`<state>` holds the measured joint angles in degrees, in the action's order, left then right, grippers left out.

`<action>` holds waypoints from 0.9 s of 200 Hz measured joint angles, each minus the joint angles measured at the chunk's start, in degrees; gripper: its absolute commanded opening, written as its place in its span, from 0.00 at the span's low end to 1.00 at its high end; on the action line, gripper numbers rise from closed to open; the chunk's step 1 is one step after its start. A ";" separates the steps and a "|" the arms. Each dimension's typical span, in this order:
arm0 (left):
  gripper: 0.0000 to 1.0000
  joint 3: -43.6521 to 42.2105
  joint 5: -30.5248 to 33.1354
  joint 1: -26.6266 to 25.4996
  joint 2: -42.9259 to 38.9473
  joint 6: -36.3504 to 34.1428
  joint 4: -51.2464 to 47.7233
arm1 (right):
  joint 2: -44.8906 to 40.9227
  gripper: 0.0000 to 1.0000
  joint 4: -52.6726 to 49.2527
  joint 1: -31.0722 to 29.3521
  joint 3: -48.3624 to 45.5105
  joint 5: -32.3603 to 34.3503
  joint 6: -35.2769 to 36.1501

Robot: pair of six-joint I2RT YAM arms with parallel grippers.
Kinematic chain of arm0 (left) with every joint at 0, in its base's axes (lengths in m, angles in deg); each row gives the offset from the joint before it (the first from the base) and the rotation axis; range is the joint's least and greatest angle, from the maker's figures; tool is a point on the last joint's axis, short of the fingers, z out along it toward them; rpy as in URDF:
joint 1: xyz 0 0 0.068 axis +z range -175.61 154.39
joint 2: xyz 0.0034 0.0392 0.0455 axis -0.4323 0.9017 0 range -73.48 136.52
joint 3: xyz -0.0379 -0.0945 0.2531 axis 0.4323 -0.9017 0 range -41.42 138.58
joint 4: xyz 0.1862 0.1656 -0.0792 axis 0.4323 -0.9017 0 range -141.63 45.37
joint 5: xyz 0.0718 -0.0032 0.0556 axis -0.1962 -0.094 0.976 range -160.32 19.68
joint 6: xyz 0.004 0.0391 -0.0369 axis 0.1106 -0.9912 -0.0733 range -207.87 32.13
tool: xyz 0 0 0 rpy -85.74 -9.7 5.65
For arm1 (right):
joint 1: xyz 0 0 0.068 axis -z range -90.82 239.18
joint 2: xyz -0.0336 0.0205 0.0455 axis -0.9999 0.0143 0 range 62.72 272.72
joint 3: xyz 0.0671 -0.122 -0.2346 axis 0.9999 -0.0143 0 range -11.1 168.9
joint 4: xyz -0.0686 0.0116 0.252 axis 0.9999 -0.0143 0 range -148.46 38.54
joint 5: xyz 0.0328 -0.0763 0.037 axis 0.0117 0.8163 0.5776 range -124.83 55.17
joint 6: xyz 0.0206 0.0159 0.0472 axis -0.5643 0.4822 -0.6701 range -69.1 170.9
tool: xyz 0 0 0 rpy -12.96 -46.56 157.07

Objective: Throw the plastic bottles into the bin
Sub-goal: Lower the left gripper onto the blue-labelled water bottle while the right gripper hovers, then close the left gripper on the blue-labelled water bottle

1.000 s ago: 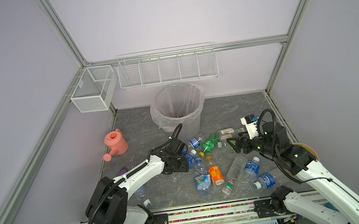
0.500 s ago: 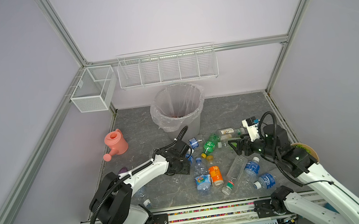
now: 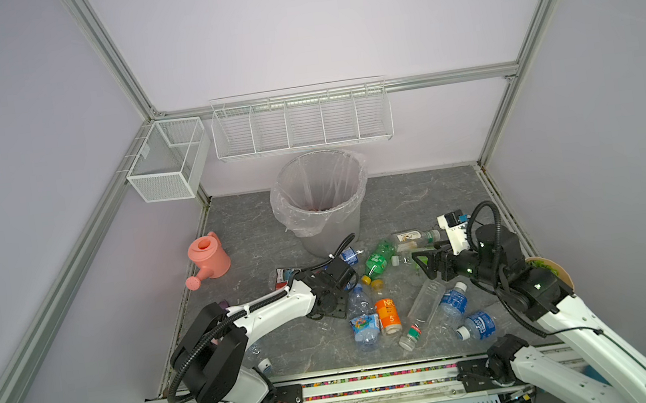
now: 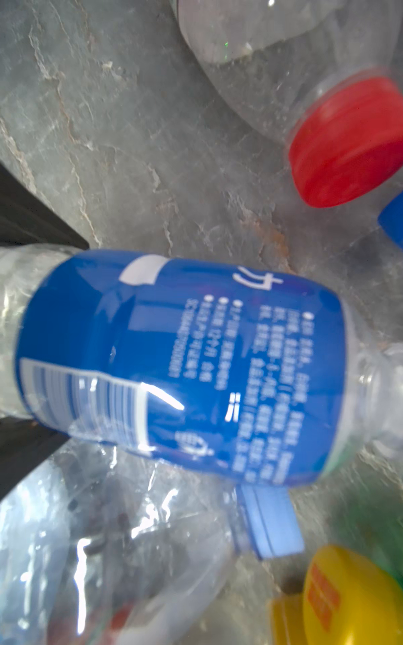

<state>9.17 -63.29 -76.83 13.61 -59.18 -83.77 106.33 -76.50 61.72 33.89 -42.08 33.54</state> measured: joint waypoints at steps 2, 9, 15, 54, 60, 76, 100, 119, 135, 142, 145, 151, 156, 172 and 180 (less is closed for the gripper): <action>0.65 0.00 0.04 -0.04 0.02 0.02 0.00 | 0.00 0.89 0.00 0.00 0.00 0.00 0.00; 0.63 0.00 0.20 -0.15 0.04 0.11 0.02 | 0.00 0.89 0.00 0.00 0.00 0.00 -0.04; 0.58 0.00 0.28 -0.22 0.04 0.15 0.02 | 0.00 0.89 0.00 0.00 0.00 0.00 -0.09; 0.29 0.15 0.94 -0.59 -0.52 0.68 0.24 | -0.02 0.89 -0.02 0.00 0.00 0.00 -0.28; 0.29 0.15 0.90 -0.59 -0.70 0.63 0.22 | -0.02 0.89 -0.02 0.00 0.00 0.00 -0.28; 0.29 0.13 0.98 -0.61 -0.98 0.61 -0.15 | -0.15 0.89 -0.07 0.00 0.00 0.00 -0.37; 0.29 -0.09 1.09 -0.90 -2.12 0.66 -2.34 | -0.57 0.89 -0.15 0.00 0.00 0.00 -0.50; 0.29 -0.33 1.31 -1.18 -4.15 0.76 -4.63 | -0.76 0.89 -0.22 0.00 0.00 0.00 -0.68; 0.29 -0.33 2.01 -1.55 -7.19 0.81 -6.03 | -1.07 0.89 -0.24 0.00 -0.02 0.00 -0.70; 0.29 -0.33 2.25 -1.73 -8.70 0.83 -6.49 | -1.20 0.89 -0.24 0.00 -0.02 0.00 -0.72; 0.29 -0.33 2.34 -1.81 -9.33 0.85 -6.69 | -1.27 0.89 -0.24 0.00 -0.04 -0.02 -0.72; 0.29 -0.33 2.58 -2.03 -10.80 0.90 -7.02 | -1.36 0.89 -0.24 0.00 -0.04 0.00 -0.81; 0.29 -0.33 2.78 -2.19 -11.76 1.01 -7.21 | -1.42 0.89 -0.24 0.00 -0.07 0.00 -0.85; 0.29 -0.28 3.37 -2.75 -15.39 1.27 -8.04 | -1.49 0.89 -0.28 0.00 -0.07 0.13 -0.90; 0.29 -0.28 3.67 -2.91 -17.29 1.57 -8.37 | -1.51 0.89 -0.33 0.02 -0.07 0.24 -0.90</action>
<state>8.89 -59.62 -79.74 -3.68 -57.61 -92.14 104.83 -76.83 61.74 33.83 -41.84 32.64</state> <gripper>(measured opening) 0.319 0.889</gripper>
